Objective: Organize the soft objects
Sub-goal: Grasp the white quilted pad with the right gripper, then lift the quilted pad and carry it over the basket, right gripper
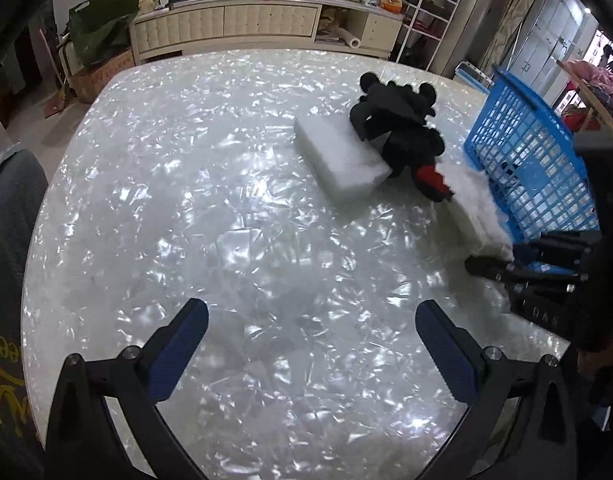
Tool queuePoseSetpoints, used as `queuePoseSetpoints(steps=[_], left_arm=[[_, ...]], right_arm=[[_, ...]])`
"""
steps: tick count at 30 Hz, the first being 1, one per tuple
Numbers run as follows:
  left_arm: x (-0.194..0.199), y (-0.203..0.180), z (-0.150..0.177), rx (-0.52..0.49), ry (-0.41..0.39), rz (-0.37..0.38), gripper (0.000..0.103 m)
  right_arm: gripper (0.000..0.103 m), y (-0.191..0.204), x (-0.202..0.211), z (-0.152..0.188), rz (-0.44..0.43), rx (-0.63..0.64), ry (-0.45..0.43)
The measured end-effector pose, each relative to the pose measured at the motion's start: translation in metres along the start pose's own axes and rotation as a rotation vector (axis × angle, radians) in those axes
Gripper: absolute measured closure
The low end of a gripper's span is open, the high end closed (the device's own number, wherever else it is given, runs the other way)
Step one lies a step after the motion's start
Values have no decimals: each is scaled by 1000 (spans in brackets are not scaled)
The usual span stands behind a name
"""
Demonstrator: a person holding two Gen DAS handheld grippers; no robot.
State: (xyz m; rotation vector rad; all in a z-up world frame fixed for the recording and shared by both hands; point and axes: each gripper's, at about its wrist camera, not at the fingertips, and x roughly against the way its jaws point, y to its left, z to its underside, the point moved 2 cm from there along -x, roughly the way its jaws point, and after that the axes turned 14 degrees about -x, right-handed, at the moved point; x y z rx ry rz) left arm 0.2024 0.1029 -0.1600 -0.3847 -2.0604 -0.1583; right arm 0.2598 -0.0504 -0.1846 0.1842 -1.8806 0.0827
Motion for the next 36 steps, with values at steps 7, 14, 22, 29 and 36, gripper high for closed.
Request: queuePoseSetpoints(steps=[7, 14, 22, 29, 36], left_arm=[[30, -13, -2, -10, -34, -16, 0], [65, -37, -3, -30, -70, -33, 0], [102, -66, -7, -76, -114, -44, 0], [127, -80, -19, -96, -148, -55, 0], [125, -75, -35, -76, -142, -45, 0]], right_arm=[[86, 3, 29, 25, -53, 22, -10], [86, 2, 76, 39, -113, 48, -70], [86, 10, 121, 50, -163, 70, -152], [86, 10, 159, 57, -210, 93, -237], [86, -4, 190, 49, -224, 95, -308]])
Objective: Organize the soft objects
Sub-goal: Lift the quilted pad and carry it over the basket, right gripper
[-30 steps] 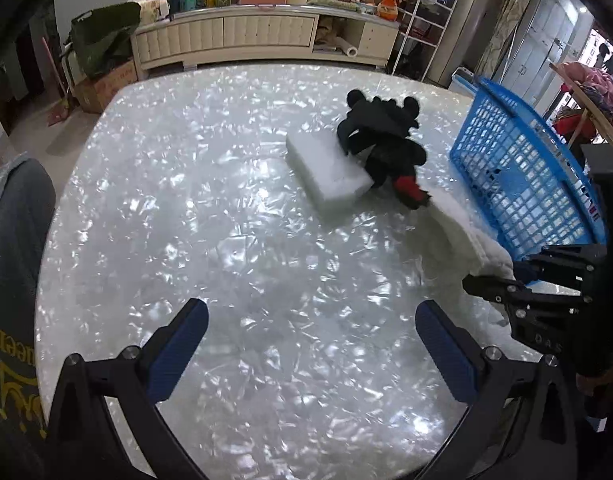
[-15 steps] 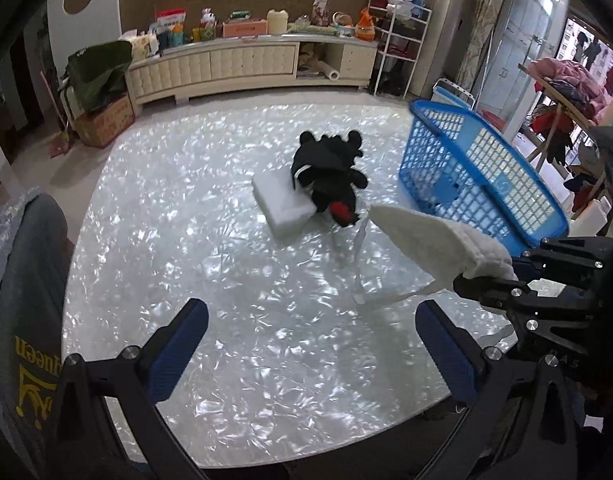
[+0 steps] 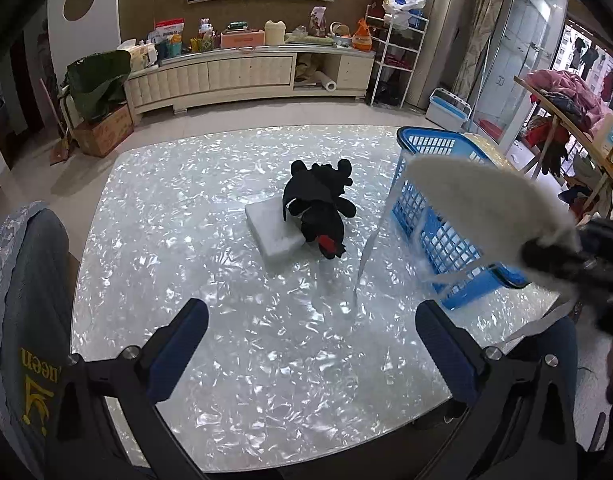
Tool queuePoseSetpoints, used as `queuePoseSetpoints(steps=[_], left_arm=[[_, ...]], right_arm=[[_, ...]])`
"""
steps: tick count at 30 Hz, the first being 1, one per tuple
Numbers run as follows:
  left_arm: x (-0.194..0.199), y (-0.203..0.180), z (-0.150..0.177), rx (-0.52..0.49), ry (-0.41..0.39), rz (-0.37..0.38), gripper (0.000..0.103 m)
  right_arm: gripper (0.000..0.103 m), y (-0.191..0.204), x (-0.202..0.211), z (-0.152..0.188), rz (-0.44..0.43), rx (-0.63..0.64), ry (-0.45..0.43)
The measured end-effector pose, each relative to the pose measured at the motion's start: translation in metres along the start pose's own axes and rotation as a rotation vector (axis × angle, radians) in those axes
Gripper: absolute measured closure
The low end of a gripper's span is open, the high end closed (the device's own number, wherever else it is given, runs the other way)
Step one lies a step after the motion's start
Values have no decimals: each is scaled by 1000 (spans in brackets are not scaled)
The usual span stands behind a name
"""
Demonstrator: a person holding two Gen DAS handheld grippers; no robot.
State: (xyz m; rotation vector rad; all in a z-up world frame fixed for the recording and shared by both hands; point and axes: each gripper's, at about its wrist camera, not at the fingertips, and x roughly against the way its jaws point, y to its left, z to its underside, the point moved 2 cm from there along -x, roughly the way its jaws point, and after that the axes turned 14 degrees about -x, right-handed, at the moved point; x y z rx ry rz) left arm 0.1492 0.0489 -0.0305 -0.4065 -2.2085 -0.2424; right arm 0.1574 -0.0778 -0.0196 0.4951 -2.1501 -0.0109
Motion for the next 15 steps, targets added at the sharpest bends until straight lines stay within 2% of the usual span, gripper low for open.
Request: queuePoseSetpoints(steps=[7, 15], left_arm=[[-19, 7, -12, -8, 21, 6, 0], [-62, 33, -11, 20, 88, 12, 0]], right_arm=[[86, -24, 24, -23, 29, -11, -66], [86, -59, 43, -56, 115, -16, -135]])
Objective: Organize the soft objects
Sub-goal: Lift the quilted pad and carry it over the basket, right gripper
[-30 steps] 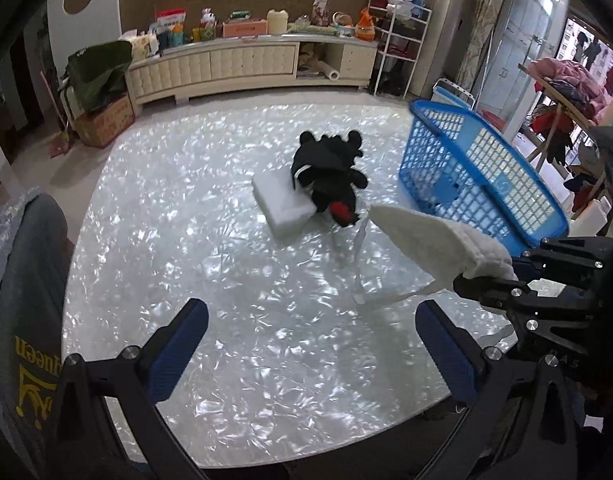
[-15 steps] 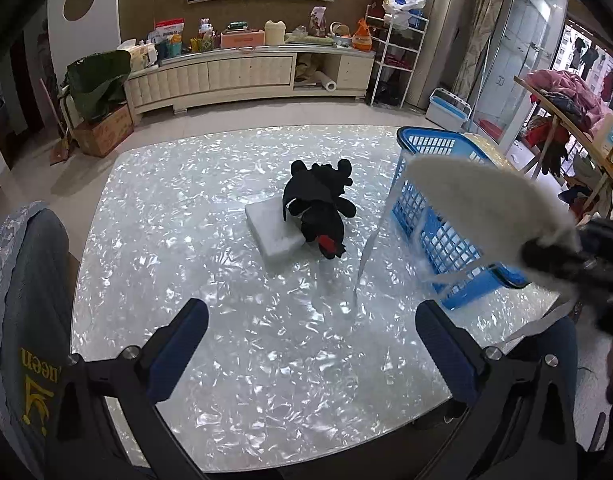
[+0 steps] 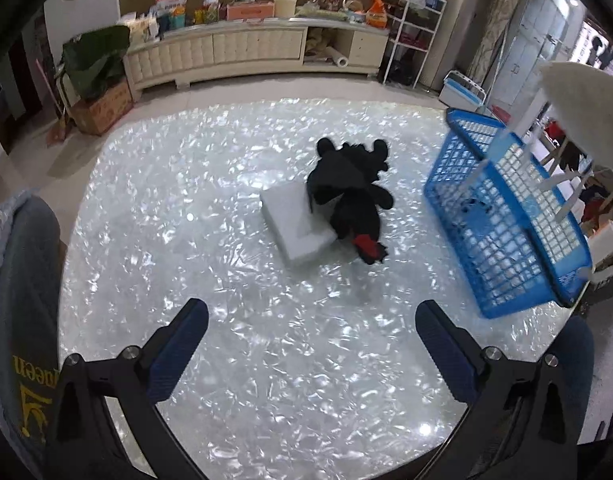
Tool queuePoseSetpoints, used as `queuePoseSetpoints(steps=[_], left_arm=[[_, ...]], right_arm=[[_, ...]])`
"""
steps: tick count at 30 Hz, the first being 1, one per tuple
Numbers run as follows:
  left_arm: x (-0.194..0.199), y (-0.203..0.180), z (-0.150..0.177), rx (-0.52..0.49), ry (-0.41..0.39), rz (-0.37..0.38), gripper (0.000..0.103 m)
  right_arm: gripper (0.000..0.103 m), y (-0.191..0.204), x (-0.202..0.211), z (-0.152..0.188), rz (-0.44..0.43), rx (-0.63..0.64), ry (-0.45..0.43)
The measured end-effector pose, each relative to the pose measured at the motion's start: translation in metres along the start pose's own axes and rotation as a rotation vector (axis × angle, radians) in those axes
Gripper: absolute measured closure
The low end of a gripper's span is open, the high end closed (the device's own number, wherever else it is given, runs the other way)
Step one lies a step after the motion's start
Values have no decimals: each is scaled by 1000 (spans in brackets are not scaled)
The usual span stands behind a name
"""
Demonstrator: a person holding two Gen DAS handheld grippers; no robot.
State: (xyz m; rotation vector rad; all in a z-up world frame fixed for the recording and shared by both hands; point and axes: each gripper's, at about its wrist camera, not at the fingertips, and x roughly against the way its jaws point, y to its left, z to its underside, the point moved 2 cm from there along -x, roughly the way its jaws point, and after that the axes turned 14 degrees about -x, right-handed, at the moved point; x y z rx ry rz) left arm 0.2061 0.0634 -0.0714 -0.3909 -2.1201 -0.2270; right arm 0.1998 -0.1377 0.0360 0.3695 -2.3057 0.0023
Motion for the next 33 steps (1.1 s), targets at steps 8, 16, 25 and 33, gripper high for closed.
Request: queuePoseSetpoints(steps=[8, 16, 25, 33], left_arm=[[-45, 30, -1, 63, 66, 10, 0], [-95, 38, -8, 68, 122, 15, 0], [-143, 32, -22, 63, 171, 7, 0], [-166, 29, -32, 43, 183, -46, 0]], right_arm=[[86, -28, -8, -11, 76, -31, -12], [86, -39, -19, -1, 112, -50, 29], [86, -57, -24, -8, 159, -72, 48], [86, -63, -34, -7, 157, -85, 73]])
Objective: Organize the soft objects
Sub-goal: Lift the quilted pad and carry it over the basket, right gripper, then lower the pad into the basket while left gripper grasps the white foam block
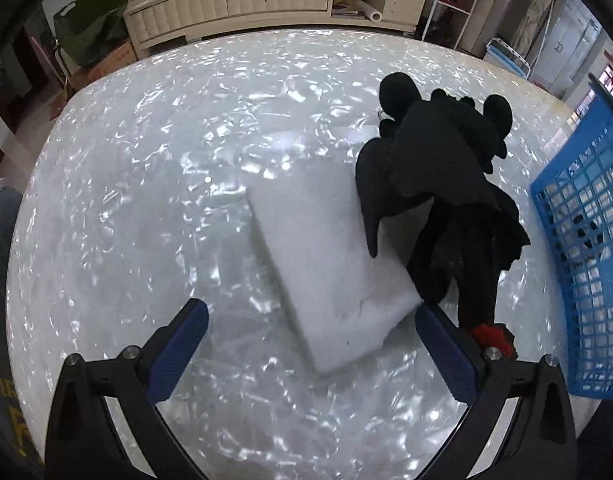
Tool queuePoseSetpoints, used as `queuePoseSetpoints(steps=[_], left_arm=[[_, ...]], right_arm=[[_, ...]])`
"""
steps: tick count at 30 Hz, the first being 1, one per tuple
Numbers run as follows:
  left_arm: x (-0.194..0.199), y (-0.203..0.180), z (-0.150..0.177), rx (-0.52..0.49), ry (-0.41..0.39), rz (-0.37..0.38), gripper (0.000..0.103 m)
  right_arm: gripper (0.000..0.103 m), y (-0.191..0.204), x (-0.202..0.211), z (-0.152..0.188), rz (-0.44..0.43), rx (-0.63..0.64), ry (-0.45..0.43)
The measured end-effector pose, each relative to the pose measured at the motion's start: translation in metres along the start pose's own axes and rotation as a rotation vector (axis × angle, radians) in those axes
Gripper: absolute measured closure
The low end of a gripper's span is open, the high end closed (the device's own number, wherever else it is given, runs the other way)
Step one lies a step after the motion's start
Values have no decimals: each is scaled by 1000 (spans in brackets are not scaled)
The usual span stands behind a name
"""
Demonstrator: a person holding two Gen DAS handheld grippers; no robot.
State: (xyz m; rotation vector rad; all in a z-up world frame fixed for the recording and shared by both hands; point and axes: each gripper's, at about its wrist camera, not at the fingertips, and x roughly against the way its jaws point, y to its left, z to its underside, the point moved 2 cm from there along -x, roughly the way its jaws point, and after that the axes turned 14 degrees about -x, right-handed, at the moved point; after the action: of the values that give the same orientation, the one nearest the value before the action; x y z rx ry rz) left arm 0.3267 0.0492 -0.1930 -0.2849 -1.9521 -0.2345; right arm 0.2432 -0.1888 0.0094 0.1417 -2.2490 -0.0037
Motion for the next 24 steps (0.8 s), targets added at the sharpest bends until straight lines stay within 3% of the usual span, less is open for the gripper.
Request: queuePoseSetpoints(steps=[3, 8, 17, 22, 24], left_arm=[[-2, 2, -5, 17, -2, -2, 0], [-5, 11, -8, 28, 28, -69, 0], [15, 33, 3, 33, 14, -37, 0], [18, 30, -11, 3, -1, 24, 0], [14, 29, -16, -13, 13, 1, 0]], right_arm=[[86, 2, -3, 1, -2, -3, 14], [86, 6, -11, 4, -9, 7, 39], [86, 5, -28, 4, 55, 66, 34], [86, -3, -54, 11, 79, 76, 79], [86, -6, -65, 12, 73, 69, 105]])
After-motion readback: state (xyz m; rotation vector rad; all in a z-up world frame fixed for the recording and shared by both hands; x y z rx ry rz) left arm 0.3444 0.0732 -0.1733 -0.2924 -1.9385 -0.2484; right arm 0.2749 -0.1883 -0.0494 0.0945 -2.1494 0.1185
